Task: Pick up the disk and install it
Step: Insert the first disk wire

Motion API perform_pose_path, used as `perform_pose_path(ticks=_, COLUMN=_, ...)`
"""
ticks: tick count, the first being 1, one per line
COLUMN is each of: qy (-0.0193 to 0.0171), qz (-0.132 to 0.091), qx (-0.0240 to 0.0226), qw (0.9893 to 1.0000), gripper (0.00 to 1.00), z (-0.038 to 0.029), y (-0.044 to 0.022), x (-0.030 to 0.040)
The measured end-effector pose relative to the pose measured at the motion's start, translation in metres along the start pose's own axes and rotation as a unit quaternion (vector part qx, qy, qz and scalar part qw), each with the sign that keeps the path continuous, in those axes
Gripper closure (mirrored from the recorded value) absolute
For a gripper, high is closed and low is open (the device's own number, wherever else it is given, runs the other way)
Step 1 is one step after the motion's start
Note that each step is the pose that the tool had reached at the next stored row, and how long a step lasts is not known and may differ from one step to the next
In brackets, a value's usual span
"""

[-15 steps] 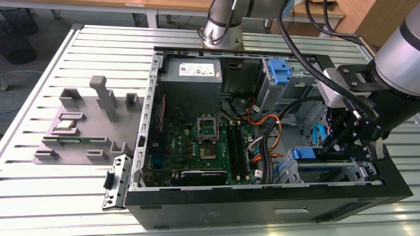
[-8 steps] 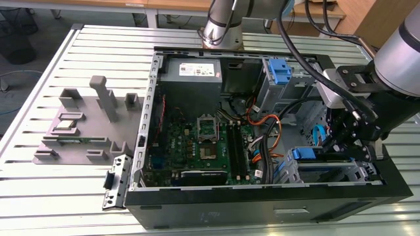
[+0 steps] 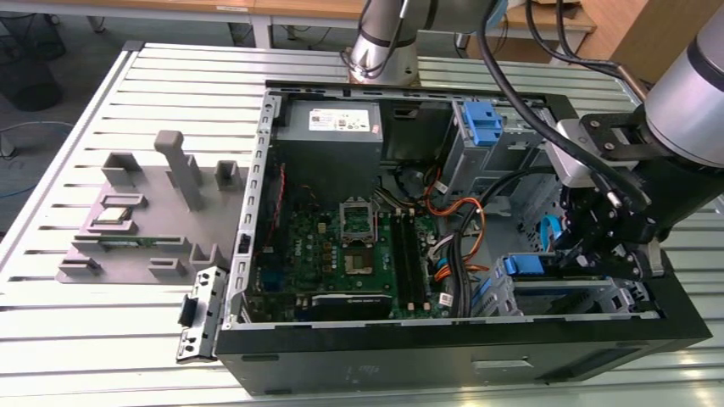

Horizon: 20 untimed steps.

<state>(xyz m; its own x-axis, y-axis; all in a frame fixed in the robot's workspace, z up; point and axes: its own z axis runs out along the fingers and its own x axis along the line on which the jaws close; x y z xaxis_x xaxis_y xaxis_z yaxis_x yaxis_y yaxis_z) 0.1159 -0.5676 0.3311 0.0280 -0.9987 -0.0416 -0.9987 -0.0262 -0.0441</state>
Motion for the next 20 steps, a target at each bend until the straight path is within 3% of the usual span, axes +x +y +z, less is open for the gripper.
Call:
perform_pose_path(ticks=1, qy=0.0, qz=0.0, qx=0.0, qw=1.0, gripper=0.77, z=0.0, y=0.0, x=0.0)
perform_pose_path(ticks=2, qy=0.0001, qz=0.0, qx=0.0, qw=1.0, gripper=0.71, z=-0.0001, y=0.0, x=0.0)
perform_pose_path(ticks=9, qy=0.0002, qz=0.0, qx=0.0, qw=1.0, gripper=0.71, z=-0.013, y=-0.0006, x=-0.001)
perform_pose_path(ticks=12, qy=-0.0007, qz=0.0, qx=0.0001, qw=1.0, gripper=0.71, z=-0.0132, y=-0.0006, x=-0.0019)
perform_pose_path(ticks=20, qy=-0.0105, qz=0.0, qx=0.0004, qw=0.9999, gripper=0.71, z=-0.0083, y=-0.0005, x=-0.0058)
